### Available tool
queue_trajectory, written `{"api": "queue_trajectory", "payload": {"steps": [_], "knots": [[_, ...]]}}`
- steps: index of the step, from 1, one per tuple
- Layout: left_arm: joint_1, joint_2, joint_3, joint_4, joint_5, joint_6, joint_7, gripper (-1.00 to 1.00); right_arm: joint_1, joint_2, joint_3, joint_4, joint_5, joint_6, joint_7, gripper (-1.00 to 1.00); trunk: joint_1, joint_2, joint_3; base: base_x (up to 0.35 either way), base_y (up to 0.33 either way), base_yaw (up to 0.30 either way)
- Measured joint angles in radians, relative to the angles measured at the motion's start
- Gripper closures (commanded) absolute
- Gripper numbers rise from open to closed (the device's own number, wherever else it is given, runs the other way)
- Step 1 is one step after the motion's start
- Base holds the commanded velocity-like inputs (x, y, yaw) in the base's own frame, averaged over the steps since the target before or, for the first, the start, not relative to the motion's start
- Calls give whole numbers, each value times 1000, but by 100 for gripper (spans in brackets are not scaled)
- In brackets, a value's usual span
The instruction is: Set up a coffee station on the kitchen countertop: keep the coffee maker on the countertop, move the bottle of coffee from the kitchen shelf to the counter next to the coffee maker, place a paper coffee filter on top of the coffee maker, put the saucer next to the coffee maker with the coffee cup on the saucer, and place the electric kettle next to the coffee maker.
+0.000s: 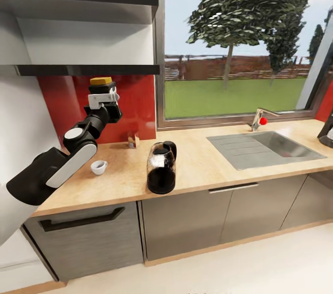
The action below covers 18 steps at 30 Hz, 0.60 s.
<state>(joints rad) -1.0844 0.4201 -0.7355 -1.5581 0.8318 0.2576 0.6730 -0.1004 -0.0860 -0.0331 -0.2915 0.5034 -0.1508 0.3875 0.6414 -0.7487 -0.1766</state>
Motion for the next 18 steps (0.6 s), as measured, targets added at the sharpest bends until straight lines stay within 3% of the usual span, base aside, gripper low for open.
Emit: {"api": "queue_trajectory", "payload": {"steps": [18], "knots": [[0, -2, -2, -1, 1, 0, -1, 100, 0, 0, 1, 0, 0, 0, 0, -100, 0, 0, 0, 0, 0, -253]]}}
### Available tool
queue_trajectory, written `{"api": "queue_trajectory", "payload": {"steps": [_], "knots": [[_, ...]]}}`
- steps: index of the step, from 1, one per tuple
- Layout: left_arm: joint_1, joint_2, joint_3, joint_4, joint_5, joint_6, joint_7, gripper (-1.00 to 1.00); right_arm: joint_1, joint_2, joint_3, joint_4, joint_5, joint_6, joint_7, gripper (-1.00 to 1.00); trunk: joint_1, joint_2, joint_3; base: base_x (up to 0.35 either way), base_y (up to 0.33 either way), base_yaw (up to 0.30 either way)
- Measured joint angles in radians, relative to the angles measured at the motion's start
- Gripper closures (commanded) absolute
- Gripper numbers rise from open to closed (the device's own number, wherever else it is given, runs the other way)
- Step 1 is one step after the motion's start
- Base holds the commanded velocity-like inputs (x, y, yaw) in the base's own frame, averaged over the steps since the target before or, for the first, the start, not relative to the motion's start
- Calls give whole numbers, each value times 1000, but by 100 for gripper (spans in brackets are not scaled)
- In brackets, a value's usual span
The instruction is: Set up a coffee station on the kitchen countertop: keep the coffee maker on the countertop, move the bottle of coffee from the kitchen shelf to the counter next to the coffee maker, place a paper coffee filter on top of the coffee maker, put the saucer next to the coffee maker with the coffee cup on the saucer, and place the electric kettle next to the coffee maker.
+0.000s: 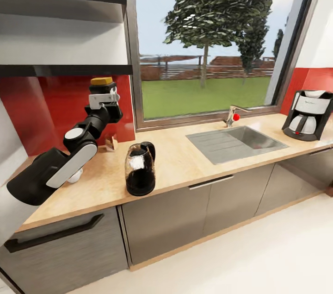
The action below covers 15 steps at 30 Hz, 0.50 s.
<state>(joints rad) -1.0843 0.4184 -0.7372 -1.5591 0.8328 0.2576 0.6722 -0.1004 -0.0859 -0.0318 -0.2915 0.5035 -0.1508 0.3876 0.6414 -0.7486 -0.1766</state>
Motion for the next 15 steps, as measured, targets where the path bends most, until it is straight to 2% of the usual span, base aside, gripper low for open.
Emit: {"api": "queue_trajectory", "payload": {"steps": [15], "knots": [[0, -1, 0, 0, 0, 0, -1, 100, 0, 0, 0, 0, 0, 0, 0, -100, 0, 0, 0, 0, 0, -274]]}}
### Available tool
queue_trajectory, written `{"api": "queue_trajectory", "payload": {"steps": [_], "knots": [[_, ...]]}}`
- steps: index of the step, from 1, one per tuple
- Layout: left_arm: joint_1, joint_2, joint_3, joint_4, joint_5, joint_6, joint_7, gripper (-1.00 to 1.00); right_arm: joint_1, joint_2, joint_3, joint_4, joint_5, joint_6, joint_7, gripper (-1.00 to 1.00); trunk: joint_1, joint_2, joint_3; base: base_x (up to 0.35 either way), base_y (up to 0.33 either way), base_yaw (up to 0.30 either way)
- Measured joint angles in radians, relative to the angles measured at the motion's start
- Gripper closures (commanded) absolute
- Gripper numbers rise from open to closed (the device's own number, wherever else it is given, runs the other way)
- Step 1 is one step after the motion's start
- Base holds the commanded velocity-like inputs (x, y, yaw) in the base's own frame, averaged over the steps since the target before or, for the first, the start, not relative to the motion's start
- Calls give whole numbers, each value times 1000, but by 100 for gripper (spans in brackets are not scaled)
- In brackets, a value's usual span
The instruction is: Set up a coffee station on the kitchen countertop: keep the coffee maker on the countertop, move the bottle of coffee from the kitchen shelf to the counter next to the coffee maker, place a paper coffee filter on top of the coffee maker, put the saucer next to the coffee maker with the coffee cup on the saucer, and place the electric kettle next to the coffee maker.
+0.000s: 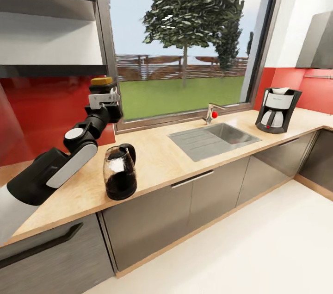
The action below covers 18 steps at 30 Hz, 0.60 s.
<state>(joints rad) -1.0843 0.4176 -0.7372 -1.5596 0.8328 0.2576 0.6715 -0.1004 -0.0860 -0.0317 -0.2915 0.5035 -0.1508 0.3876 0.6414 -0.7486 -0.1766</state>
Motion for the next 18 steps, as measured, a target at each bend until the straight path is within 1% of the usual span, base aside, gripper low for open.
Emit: {"api": "queue_trajectory", "payload": {"steps": [18], "knots": [[0, 0, 0, 0, 0, 0, 1, 100, 0, 0, 0, 0, 0, 0, 0, -100, 0, 0, 0, 0, 0, -276]]}}
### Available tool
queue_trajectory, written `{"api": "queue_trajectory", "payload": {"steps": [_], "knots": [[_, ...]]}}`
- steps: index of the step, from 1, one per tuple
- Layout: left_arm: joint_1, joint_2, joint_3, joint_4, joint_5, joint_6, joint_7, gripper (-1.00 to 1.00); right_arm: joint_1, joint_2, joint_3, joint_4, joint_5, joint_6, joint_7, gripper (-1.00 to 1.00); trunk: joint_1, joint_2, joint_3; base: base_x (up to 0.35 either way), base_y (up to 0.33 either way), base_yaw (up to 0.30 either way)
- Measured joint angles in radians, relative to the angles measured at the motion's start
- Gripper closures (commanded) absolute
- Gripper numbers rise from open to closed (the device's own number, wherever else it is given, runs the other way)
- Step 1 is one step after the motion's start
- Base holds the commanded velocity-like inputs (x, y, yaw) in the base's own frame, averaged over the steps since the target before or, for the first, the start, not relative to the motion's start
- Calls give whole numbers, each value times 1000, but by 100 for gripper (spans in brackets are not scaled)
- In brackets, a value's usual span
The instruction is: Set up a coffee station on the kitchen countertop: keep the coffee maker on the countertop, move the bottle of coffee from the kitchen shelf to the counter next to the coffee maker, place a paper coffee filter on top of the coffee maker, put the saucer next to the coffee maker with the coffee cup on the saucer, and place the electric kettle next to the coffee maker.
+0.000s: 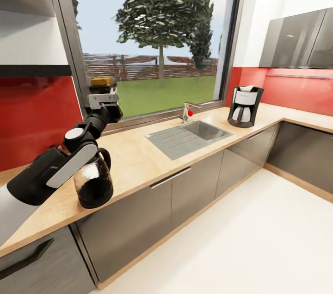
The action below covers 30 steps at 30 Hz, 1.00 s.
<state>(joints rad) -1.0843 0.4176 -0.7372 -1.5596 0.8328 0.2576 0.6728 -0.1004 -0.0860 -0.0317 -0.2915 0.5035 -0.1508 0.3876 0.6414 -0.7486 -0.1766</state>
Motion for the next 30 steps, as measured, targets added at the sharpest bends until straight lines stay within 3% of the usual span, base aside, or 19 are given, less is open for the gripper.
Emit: {"api": "queue_trajectory", "payload": {"steps": [13, 24, 30], "knots": [[0, 0, 0, 0, 0, 0, 0, 100, 0, 0, 0, 0, 0, 0, 0, -100, 0, 0, 0, 0, 0, -275], [0, 0, -1, 1, -1, 0, 0, 100, 0, 0, 0, 0, 0, 0, 0, -100, 0, 0, 0, 82, -180, -49], [0, 0, -1, 5, -1, 0, 0, 100, 0, 0, 0, 0, 0, 0, 0, -100, 0, 0, 0, 24, -40, -207]]}}
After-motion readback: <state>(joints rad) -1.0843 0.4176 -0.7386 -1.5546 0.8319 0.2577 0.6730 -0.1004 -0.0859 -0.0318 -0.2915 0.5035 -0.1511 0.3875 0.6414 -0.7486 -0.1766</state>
